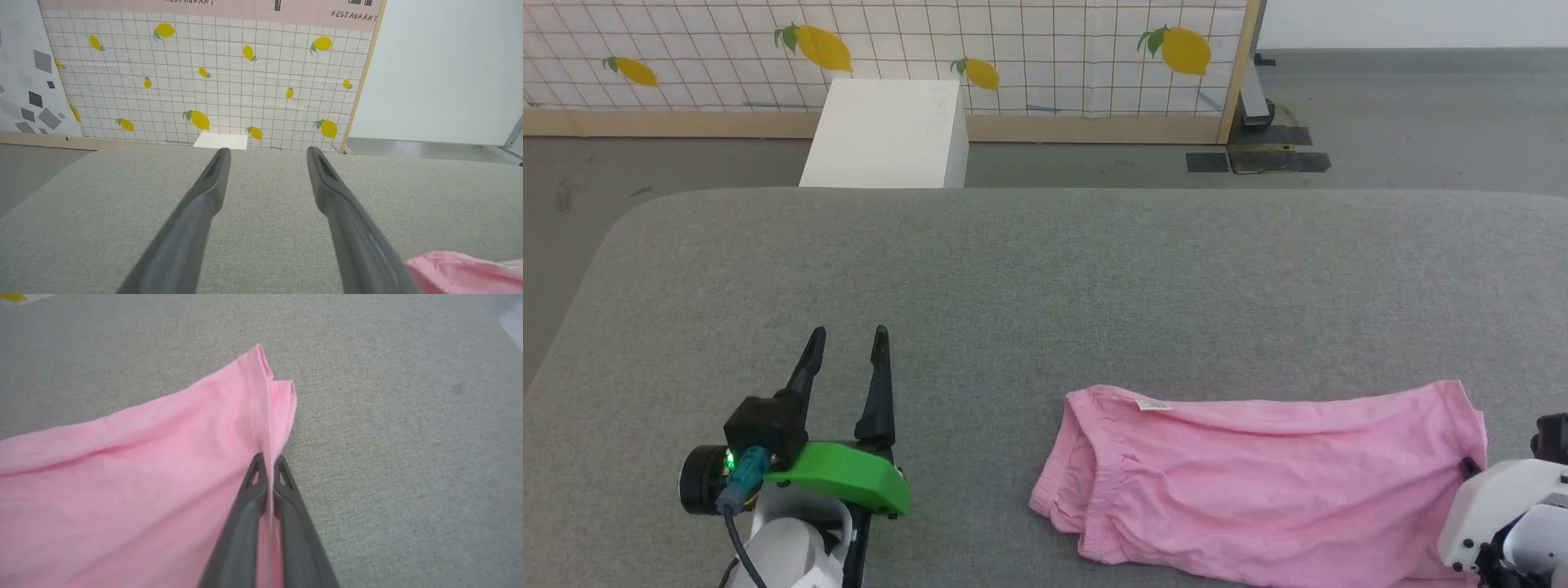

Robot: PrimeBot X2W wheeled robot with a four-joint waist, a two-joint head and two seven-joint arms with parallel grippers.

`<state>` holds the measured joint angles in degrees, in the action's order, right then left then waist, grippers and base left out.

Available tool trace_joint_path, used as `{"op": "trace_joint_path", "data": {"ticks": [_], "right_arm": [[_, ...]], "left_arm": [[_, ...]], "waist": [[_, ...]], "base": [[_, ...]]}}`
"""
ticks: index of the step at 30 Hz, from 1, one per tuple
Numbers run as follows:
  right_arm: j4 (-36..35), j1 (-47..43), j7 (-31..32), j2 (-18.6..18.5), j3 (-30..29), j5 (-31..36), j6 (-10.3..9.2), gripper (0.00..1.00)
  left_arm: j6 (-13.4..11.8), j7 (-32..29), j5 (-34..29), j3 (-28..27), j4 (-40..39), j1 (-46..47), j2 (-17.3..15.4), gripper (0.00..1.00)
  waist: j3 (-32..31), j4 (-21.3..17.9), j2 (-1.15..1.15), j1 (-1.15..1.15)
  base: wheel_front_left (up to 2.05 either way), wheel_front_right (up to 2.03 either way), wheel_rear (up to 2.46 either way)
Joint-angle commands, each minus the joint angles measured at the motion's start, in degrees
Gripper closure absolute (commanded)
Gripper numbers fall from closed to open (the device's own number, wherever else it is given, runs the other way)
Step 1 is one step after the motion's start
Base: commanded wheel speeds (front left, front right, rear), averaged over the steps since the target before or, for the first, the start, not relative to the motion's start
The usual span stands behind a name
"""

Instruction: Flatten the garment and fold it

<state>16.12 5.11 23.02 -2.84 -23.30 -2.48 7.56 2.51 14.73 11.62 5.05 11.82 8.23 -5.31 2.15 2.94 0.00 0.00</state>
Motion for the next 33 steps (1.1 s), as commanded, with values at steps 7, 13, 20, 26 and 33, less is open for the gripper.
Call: {"op": "trace_joint_path", "data": {"ticks": [7, 13, 20, 26, 33], "right_arm": [[-25.2, -6.2, 13.8, 0.0, 16.2, -6.1, -0.08, 1.0], [-34.6, -5.5, 18.8, 0.0, 30.5, -6.4, -0.08, 1.0], [-25.3, 1.2, 16.5, 0.0, 40.8, -7.0, -0.08, 1.0], [-14.1, 6.1, 14.1, 0.0, 47.4, -9.0, -0.08, 1.0], [-8.5, 8.6, 11.5, 0.0, 51.4, -15.9, -0.08, 0.0]], "left_arm": [[1.1, 0.3, -1.7, -1.4, 0.6, -0.1, 0.8, 0.0], [1.5, 0.3, -2.1, -1.8, 0.5, 0.6, 1.2, 0.0], [2.0, 0.3, -2.6, -1.3, 0.7, 2.4, 1.6, 0.0], [2.2, 0.3, -2.7, -1.4, 0.7, 2.9, 1.9, 0.0], [2.3, 0.3, -2.8, -1.9, 0.7, 2.9, 2.1, 0.0]], "waist": [[0.8, 0.2, 0.0, 0.0], [1.6, 0.5, 0.0, 0.0], [3.8, 2.1, 0.0, 0.0], [5.2, 3.2, 0.0, 0.0], [5.8, 3.0, 0.0, 0.0]], "base": [[0.0, 0.0, 0.0], [0.0, 0.0, 0.0], [0.0, 0.0, 0.0], [0.0, 0.0, 0.0], [0.0, 0.0, 0.0]]}}
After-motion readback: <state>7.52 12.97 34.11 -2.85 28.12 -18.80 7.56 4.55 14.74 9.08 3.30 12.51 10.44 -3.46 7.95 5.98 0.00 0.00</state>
